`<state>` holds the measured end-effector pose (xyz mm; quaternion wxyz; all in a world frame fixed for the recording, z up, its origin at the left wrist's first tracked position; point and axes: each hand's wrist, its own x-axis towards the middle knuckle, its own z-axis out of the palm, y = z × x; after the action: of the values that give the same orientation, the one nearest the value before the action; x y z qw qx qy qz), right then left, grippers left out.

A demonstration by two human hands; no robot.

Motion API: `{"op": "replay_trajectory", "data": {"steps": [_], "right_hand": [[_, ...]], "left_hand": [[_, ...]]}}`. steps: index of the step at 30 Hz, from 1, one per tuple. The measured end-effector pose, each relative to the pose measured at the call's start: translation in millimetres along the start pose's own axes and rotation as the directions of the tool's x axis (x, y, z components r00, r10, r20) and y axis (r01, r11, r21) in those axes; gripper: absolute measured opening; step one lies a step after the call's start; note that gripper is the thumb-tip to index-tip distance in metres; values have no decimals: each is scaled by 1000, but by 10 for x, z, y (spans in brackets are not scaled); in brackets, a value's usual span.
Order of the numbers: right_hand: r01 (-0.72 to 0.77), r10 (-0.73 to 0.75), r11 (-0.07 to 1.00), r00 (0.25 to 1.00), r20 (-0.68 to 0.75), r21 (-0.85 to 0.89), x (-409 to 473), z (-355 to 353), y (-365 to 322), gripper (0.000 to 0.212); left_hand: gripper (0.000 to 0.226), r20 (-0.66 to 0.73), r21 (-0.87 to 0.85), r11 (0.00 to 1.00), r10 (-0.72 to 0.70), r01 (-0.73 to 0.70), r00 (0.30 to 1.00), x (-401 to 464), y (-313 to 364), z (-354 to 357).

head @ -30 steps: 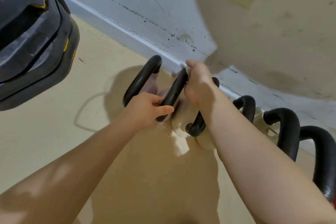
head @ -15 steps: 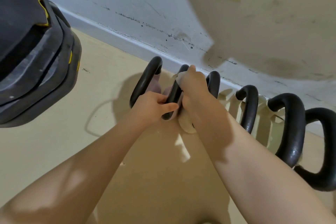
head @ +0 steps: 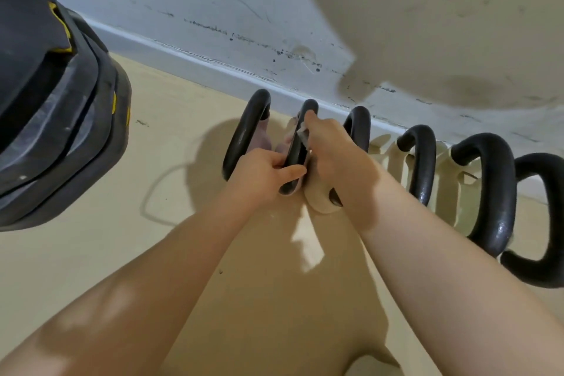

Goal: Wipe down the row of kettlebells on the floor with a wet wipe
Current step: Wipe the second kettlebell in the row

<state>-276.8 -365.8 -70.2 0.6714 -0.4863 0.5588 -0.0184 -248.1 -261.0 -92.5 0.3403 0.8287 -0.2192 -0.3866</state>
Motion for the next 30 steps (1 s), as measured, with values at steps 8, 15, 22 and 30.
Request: {"op": "replay_trajectory", "data": {"steps": [8, 15, 22, 30], "right_hand": [[137, -130, 956, 990, 46, -258, -62, 4, 230, 45], [332, -373, 909, 918, -137, -252, 22, 203, 578, 29], [520, -514, 853, 852, -96, 48, -96, 349, 1553, 40], [449, -453, 848, 890, -57, 282, 19, 298, 1417, 39]], "left_hand": [[13, 65, -227, 974, -3, 18, 998, -125, -70, 0], [26, 76, -435, 900, 11, 23, 997, -184, -203, -28], [30, 90, -499, 863, -42, 82, 995, -210, -155, -15], [43, 78, -421, 907, 13, 21, 997, -269, -149, -24]]}}
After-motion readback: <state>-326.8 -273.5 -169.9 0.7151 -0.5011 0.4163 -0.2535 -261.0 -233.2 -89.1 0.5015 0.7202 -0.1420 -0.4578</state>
